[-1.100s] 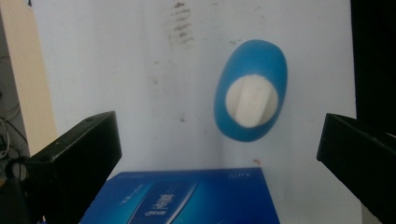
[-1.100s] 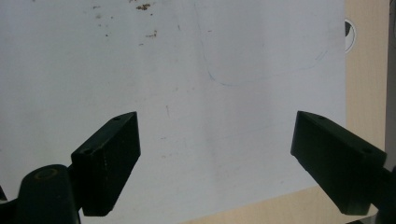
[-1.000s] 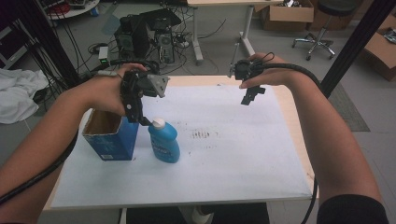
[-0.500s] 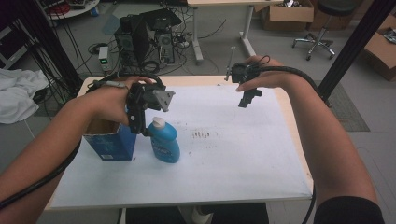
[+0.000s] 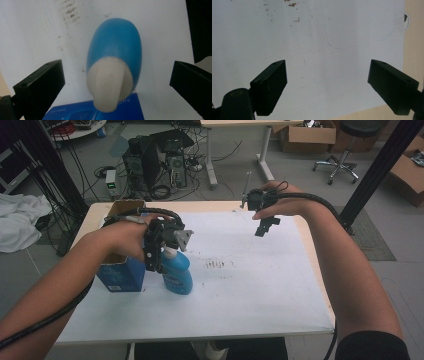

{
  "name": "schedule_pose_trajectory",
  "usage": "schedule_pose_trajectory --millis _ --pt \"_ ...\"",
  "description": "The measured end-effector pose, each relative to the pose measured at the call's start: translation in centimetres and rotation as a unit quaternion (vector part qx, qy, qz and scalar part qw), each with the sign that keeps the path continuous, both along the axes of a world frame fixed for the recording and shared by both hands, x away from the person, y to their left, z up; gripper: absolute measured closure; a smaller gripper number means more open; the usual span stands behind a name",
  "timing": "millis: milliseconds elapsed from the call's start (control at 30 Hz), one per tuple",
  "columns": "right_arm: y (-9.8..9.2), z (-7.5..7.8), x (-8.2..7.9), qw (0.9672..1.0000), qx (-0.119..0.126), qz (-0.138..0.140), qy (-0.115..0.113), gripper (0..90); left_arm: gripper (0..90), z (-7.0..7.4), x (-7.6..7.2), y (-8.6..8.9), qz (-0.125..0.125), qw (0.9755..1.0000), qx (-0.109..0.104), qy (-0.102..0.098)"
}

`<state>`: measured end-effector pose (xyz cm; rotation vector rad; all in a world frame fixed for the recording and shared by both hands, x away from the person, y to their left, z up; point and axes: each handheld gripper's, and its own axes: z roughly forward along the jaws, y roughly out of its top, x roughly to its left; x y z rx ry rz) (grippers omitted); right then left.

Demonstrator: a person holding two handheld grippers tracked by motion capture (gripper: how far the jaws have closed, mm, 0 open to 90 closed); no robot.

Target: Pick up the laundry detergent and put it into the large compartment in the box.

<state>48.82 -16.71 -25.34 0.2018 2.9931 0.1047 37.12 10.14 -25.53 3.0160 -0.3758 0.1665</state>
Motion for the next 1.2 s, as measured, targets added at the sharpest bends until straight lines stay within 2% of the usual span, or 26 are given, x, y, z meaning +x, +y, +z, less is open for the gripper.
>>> schedule_pose_trajectory --millis 300,633,733,867,1200 --pt "0.1 -0.4 0.0 1.0000 -0.001 0.000 0.002 15.7 0.3 -1.2 0.2 -0.5 -0.004 0.9999 0.016 -0.002" --pt "0.2 -0.5 0.0 1.0000 -0.002 0.001 0.001 15.7 0.9 -2.5 0.1 -0.9 -0.009 0.9996 0.025 0.000" --pt "0.3 -0.5 0.0 1.0000 -0.002 0.000 0.001 15.7 1.9 -2.7 0.1 -1.0 -0.012 0.9994 0.033 -0.003" --pt "0.2 -0.6 0.1 1.0000 0.000 0.001 0.002 15.7 1.9 -2.9 0.1 -1.0 -0.013 0.9994 0.031 -0.007" --pt "0.2 -0.8 0.1 1.0000 0.000 0.000 0.004 15.7 2.3 -3.7 0.0 -1.2 -0.013 0.9990 0.042 -0.006"
